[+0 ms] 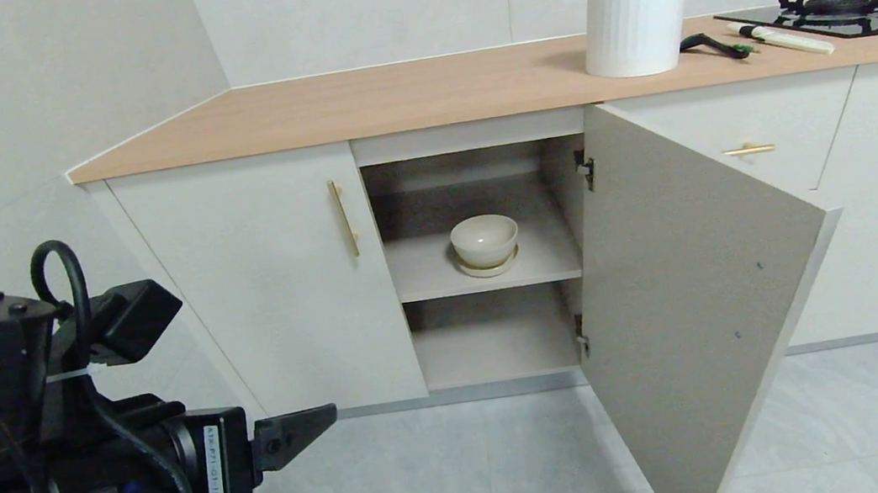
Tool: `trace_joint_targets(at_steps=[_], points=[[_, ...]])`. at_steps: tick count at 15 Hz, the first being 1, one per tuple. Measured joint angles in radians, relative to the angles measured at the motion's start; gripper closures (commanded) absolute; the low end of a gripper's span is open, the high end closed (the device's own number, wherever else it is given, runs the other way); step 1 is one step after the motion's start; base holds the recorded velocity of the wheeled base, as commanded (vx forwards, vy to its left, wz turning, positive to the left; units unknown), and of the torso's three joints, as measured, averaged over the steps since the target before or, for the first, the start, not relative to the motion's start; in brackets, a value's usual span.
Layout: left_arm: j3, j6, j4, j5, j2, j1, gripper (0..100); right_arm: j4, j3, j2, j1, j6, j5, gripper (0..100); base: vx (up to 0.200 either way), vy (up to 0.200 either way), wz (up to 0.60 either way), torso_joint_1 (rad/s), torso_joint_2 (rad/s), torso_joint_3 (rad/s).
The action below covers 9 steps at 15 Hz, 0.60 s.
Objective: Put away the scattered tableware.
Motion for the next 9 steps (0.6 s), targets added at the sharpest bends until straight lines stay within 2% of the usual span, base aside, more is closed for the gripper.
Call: trace_joint_targets(at_steps=[3, 6, 9], points=[[0.000, 0.000, 0.000, 0.000, 0.000, 0.000, 0, -0.116, -0.011, 0.027, -0.061, 0.011, -0.003, 0, 0.000, 0.000, 0.00, 0.000, 0.00, 0.000], [0.000, 0.000, 0.000, 0.000, 0.000, 0.000, 0, -0.290, 0.014, 0.101, -0.068, 0.100, -0.003, 0, 0.000, 0.000, 0.00, 0.000, 0.00, 0.000], [0.000, 0.000, 0.000, 0.000, 0.000, 0.000, 0, -0.363, 0.042, 0.173, -0.057, 0.126, -0.003, 0, 0.000, 0.000, 0.00, 0.000, 0.00, 0.000]])
